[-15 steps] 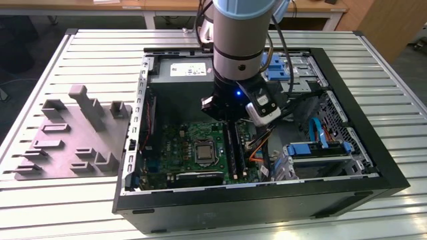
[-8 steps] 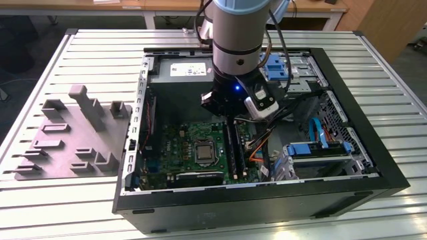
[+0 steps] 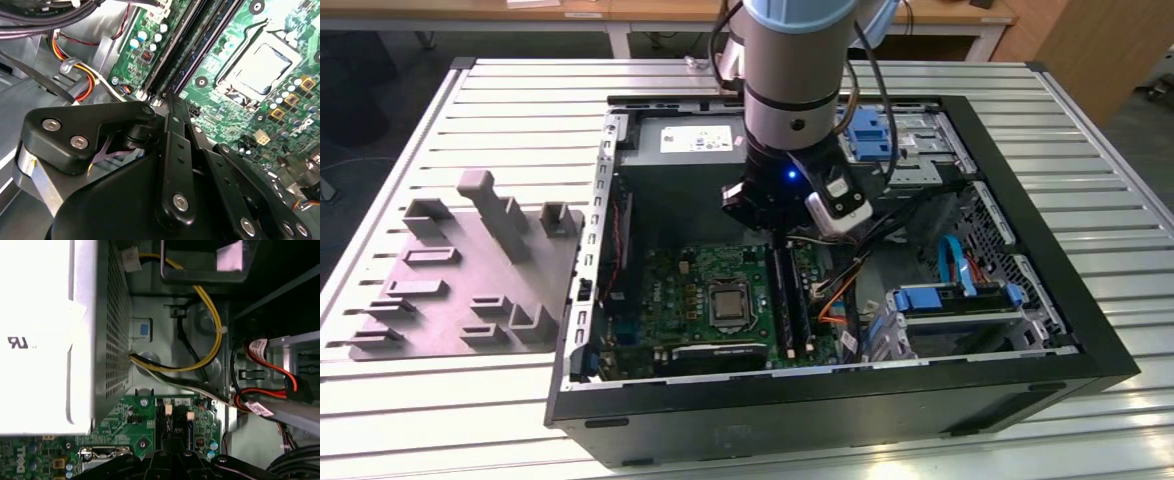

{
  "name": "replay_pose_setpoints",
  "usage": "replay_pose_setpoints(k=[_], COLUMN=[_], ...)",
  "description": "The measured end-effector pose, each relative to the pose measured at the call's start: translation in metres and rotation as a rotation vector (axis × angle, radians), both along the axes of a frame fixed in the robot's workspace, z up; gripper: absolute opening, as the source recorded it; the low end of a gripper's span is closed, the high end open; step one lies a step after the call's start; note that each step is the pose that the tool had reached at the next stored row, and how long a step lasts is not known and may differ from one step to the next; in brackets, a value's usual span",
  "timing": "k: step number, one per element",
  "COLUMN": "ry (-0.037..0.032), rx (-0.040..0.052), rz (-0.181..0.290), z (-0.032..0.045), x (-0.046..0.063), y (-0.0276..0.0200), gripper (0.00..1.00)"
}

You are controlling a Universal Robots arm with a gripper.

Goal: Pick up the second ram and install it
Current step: 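Press down the second ram until it locks into place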

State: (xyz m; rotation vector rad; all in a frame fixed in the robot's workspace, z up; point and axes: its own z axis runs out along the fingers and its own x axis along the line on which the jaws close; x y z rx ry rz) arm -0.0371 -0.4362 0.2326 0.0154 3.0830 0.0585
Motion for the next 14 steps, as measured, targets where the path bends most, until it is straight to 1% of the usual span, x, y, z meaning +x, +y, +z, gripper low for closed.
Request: replay_pose_setpoints(k=[2, 6, 9, 14], ry=[0.0, 0.0001, 0.0, 0.0001], rx=[0.0, -0.0002, 0.0, -0.0001], rz=[0.0, 0.0, 0.0, 0.0], z=[-0.0018, -0.0057, -0.0089, -0.0095], x=[0.0, 0.0001, 0.0, 0.0], y=[0.0023, 0.0046, 0.0053, 0.0054], gripper=[0.1, 0.1, 0.1, 0.1])
